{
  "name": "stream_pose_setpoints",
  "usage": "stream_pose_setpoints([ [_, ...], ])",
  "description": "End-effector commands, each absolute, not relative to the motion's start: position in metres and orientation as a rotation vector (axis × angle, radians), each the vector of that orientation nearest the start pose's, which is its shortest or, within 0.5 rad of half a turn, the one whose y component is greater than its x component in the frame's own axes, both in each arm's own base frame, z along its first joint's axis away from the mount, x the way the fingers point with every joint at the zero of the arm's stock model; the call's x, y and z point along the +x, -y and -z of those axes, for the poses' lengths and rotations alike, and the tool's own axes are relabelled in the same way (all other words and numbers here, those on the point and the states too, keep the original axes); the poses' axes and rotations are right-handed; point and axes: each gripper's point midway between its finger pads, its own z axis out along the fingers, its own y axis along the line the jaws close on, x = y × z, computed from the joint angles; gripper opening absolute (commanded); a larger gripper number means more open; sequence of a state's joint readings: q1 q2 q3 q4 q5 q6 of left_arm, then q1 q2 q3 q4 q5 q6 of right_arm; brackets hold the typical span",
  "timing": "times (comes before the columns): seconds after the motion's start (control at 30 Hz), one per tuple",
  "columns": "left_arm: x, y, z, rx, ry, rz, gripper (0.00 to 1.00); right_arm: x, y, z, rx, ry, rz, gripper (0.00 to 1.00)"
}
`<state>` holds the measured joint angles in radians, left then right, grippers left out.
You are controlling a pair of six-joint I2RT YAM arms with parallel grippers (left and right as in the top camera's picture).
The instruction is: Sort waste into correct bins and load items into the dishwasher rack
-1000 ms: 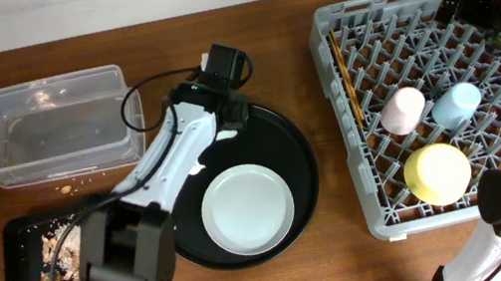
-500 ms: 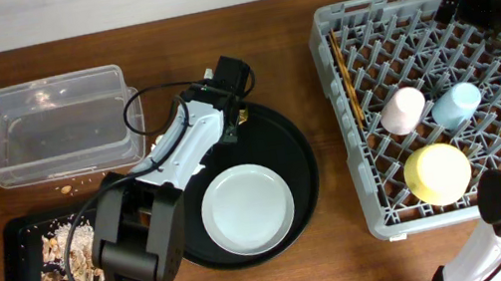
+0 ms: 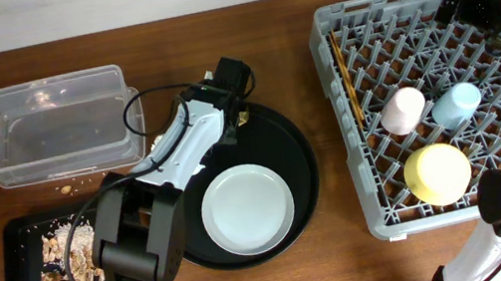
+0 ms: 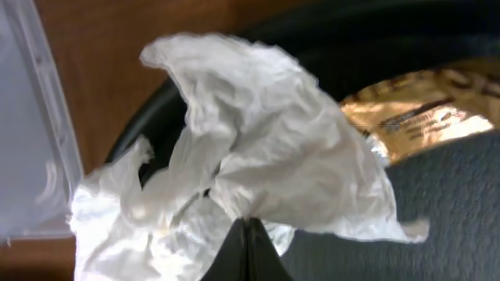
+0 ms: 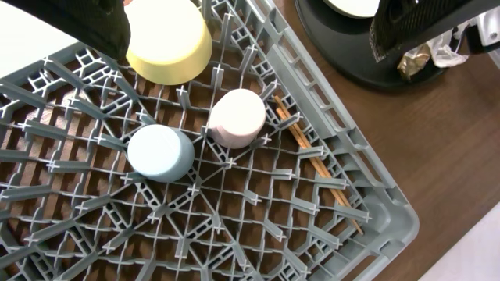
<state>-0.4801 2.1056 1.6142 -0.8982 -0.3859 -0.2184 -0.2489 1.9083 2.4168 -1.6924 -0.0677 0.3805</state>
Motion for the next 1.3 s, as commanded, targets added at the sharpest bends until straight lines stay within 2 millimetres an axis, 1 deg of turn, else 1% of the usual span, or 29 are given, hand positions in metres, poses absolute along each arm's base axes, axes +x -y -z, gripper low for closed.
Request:
stream_pose_setpoints([
  [0.0,0.433,0.151,-0.098,0.096,-2.716,-0.325,0.01,0.374,0.085,-0.309,0.827,-2.627,-0.114,0.99],
  [0.03,0.433,0.152,-0.113,0.072,-2.691,-0.296,0.01,0.374,0.085,-0.309,0.827,-2.627,-0.114,0.99],
  [0.13,0.431,0.154,-0.148,0.016,-2.631,-0.206,0.01,0.374,0.085,-0.309,0.826,-2.627,-0.113,0.99],
  [0.27,0.424,0.151,-0.194,-0.032,-2.543,-0.135,0.01,0.374,0.085,-0.309,0.826,-2.627,-0.114,0.99],
  [0.3,0.422,0.148,-0.209,-0.056,-2.512,-0.111,0.01,0.374,0.085,-0.309,0.826,-2.627,-0.114,0.99],
  [0.37,0.421,0.143,-0.223,-0.095,-2.482,-0.092,0.01,0.374,0.085,-0.309,0.827,-2.627,-0.113,0.99],
  [0.43,0.422,0.128,-0.237,-0.159,-2.444,-0.094,0.01,0.374,0.085,-0.309,0.826,-2.627,-0.114,0.99],
  [0.5,0.424,0.108,-0.245,-0.249,-2.411,-0.119,0.01,0.374,0.085,-0.309,0.826,-2.627,-0.114,0.99],
  [0.57,0.428,0.089,-0.249,-0.328,-2.392,-0.128,0.01,0.374,0.085,-0.309,0.826,-2.627,-0.114,0.99],
  [0.7,0.44,0.028,-0.252,-0.617,-2.316,-0.131,0.01,0.374,0.085,-0.309,0.827,-2.627,-0.114,0.99],
  [0.77,0.448,0.005,-0.255,-0.685,-2.288,-0.088,0.01,0.374,0.085,-0.309,0.826,-2.627,-0.114,0.99],
  [0.8,0.45,-0.001,-0.254,-0.704,-2.293,-0.042,0.01,0.374,0.085,-0.309,0.826,-2.627,-0.114,0.99],
  [0.83,0.45,-0.002,-0.251,-0.713,-2.316,0.026,0.01,0.374,0.085,-0.309,0.826,-2.627,-0.113,0.99],
  [0.87,0.45,0.001,-0.249,-0.69,-2.342,0.071,0.01,0.374,0.085,-0.309,0.826,-2.627,-0.114,0.99],
  [0.9,0.45,0.007,-0.247,-0.629,-2.376,0.12,0.05,0.374,0.085,-0.309,0.826,-2.627,-0.114,0.99],
  [0.93,0.45,0.017,-0.246,-0.531,-2.411,0.169,0.09,0.374,0.085,-0.309,0.826,-2.627,-0.114,0.99],
  [0.97,0.449,0.029,-0.244,-0.422,-2.442,0.217,0.11,0.374,0.085,-0.309,0.826,-2.627,-0.114,0.99],
  [1.0,0.446,0.048,-0.242,-0.267,-2.476,0.275,0.17,0.374,0.085,-0.309,0.826,-2.627,-0.114,0.99],
  [1.03,0.442,0.058,-0.239,-0.2,-2.496,0.296,0.24,0.374,0.085,-0.309,0.827,-2.627,-0.114,0.99],
  [1.07,0.439,0.067,-0.235,-0.166,-2.512,0.304,0.32,0.374,0.085,-0.309,0.826,-2.627,-0.114,0.99],
  [1.1,0.436,0.076,-0.23,-0.141,-2.528,0.309,0.37,0.374,0.085,-0.309,0.826,-2.627,-0.114,0.99],
  [1.17,0.425,0.099,-0.214,-0.077,-2.573,0.312,0.48,0.374,0.085,-0.309,0.826,-2.627,-0.114,0.99],
  [1.2,0.42,0.105,-0.205,-0.056,-2.598,0.293,0.52,0.374,0.085,-0.309,0.826,-2.627,-0.113,0.99],
  [1.23,0.413,0.112,-0.191,-0.036,-2.63,0.266,0.55,0.374,0.085,-0.309,0.826,-2.627,-0.113,0.99],
  [1.27,0.407,0.114,-0.18,-0.06,-2.658,0.237,0.57,0.374,0.085,-0.309,0.826,-2.627,-0.114,0.99],
])
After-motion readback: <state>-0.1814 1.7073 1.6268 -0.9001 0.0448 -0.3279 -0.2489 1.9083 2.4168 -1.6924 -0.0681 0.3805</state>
